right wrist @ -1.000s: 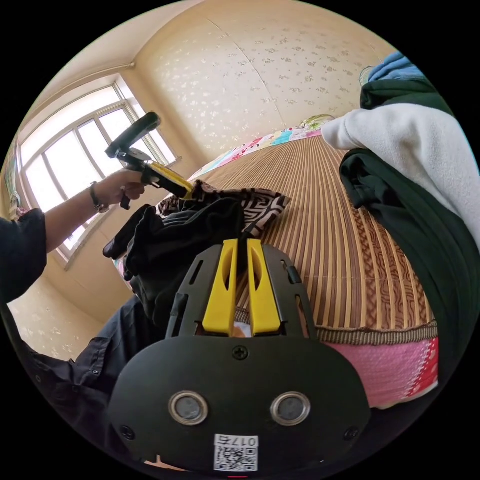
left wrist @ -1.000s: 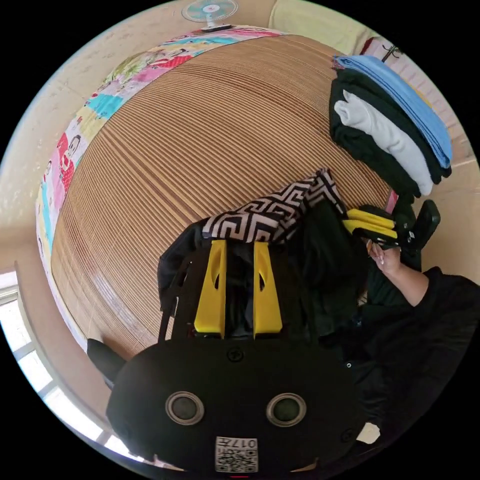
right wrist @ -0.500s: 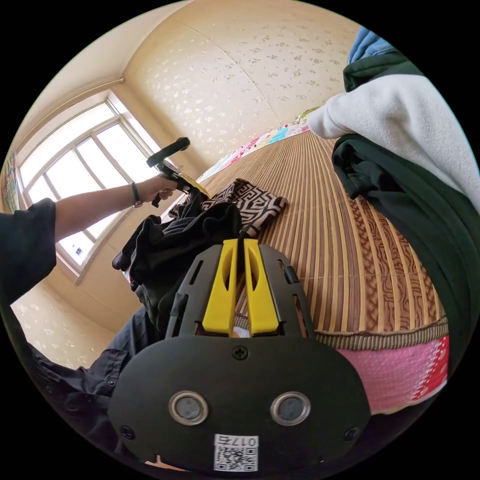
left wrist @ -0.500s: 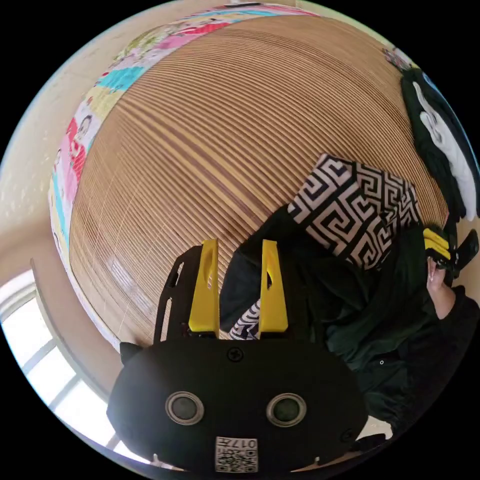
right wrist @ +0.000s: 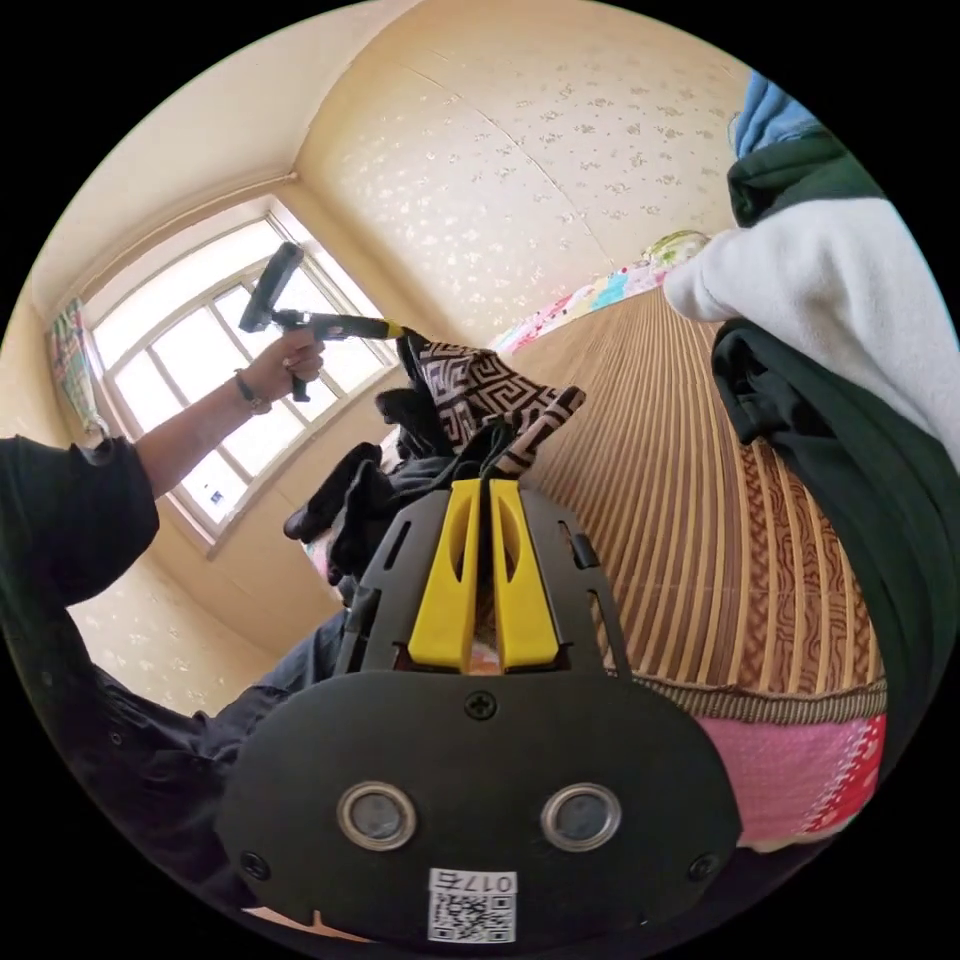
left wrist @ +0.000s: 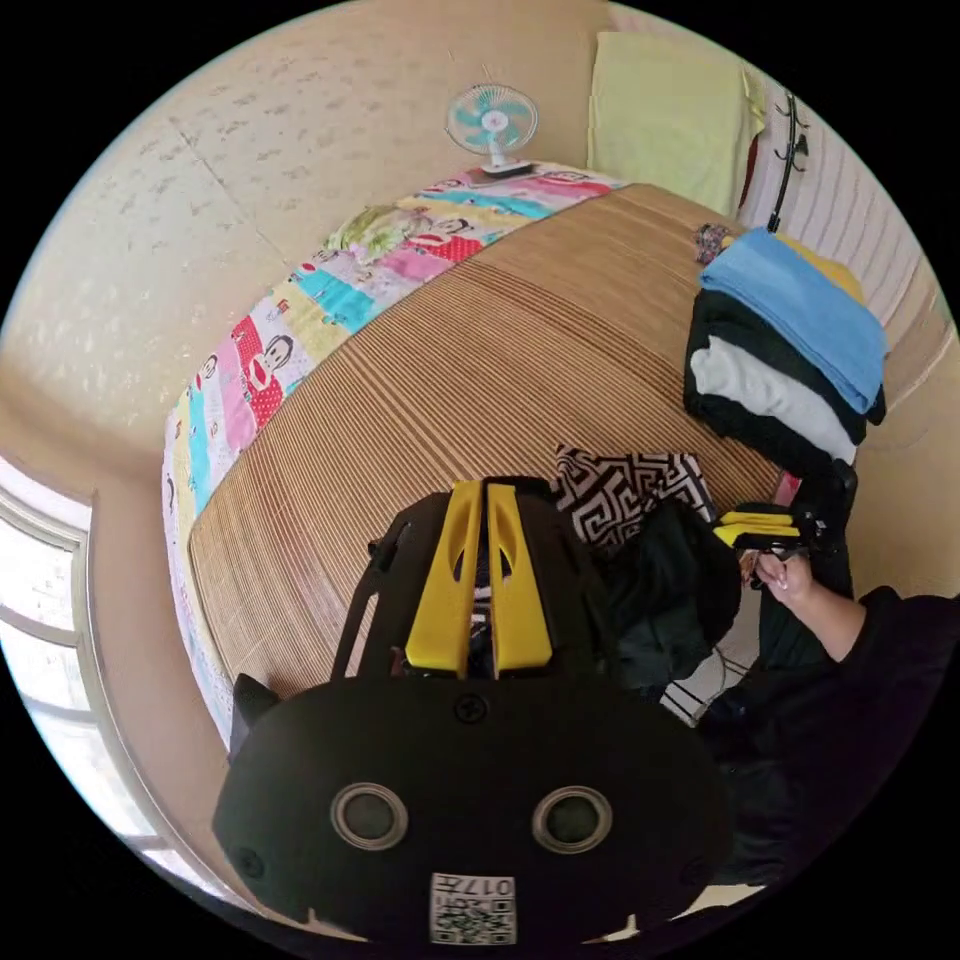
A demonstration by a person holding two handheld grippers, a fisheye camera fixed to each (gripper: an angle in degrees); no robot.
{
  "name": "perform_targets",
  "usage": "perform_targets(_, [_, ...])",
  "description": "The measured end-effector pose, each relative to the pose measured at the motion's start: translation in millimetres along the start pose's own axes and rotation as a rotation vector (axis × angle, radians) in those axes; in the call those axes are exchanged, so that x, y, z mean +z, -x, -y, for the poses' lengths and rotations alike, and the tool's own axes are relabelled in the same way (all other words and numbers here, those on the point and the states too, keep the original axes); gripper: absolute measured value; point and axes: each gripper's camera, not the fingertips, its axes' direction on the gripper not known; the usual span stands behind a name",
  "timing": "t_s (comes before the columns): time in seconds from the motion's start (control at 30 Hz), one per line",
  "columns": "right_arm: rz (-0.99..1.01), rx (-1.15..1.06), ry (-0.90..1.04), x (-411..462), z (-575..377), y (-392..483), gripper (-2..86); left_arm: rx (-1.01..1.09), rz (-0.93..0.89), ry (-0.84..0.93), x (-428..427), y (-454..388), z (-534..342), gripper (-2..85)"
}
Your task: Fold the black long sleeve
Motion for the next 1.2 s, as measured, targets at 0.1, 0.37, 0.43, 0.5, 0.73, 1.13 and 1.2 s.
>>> perform_targets(0.1, [0.119,-0.109,-0.074,-37.4,-0.9,29.4,1.9,-0.051,-0.035,-0.166,-83.2,5.9,-31.3,-0.3])
perform_targets(0.37, [0.211,-0.135,-0.325,-141.5,22.5,101.0,1.3,-0.139,-0.095,-0.639,-277.4,-1.8,-148.7,-0.4])
perform_targets(0.43, [0.248,-0.141,-0.332,-158.9,42.7,112.4,1.2,-0.145,-0.064,-0.675,-304.0,-4.9,-171.3,-0.4])
perform_targets(0.5, [0.356,-0.142,-0.308,-174.7,68.7,119.0,1.2,-0.155,-0.073,-0.715,-326.3,-5.2,-194.4,-0.4])
perform_targets(0.73, [0.13,-0.219,-0.418,-211.8,110.2,187.4,1.0,-0.174,-0.118,-0.83,-394.4,-19.8,-261.4,-0.4])
perform_targets(1.13, [-0.124,-0.618,-0.747,-255.3,176.4,395.9,1.1,-0.122,-0.032,-1.126,-557.6,-20.6,-344.3,-0.4])
perform_targets(1.2, [-0.116,-0.621,-0.682,-244.7,204.7,405.8,1.0,-0.142,-0.04,-1.104,-566.7,-5.6,-338.2,-0.4])
